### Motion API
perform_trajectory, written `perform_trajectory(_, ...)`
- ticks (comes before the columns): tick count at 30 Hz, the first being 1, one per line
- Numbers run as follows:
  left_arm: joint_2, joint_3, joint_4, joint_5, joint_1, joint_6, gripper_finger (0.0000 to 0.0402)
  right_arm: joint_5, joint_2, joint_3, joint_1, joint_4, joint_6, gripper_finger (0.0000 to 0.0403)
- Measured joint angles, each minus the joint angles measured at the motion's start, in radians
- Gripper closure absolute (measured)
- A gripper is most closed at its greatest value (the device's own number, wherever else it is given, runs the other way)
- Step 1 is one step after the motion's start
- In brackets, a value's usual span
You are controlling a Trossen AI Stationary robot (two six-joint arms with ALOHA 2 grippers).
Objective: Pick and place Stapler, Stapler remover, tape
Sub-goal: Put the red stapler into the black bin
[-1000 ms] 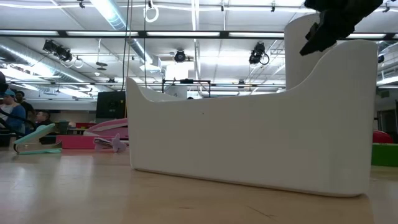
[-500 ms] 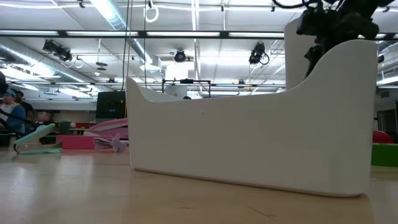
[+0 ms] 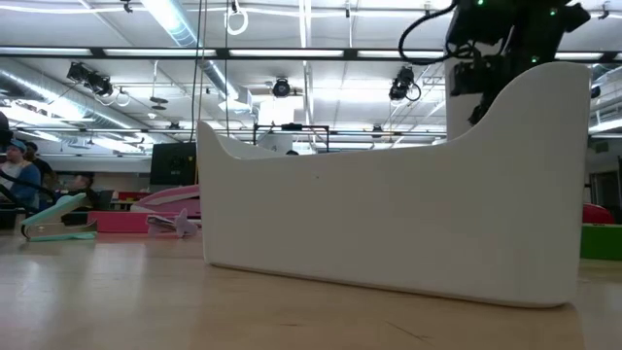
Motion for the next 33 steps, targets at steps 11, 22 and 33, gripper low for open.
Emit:
perform_trajectory(11,0.0,0.0,0.0,0.0,0.0,0.0,0.0367,-0.06,0.118,0.0,-0.077,0.004,-0.091,0.0121)
perform_trajectory(22,0.0,0.0,0.0,0.0,0.0,0.0,0.0367,-0.061,0.21,0.0,-0.118,0.045,-0.111,0.0121)
perform_trajectory(33,0.0,0.0,0.0,0.0,0.0,0.0,0.0367,-0.087,0.257,0.0,-0.131,0.053,-0.133,0.0122)
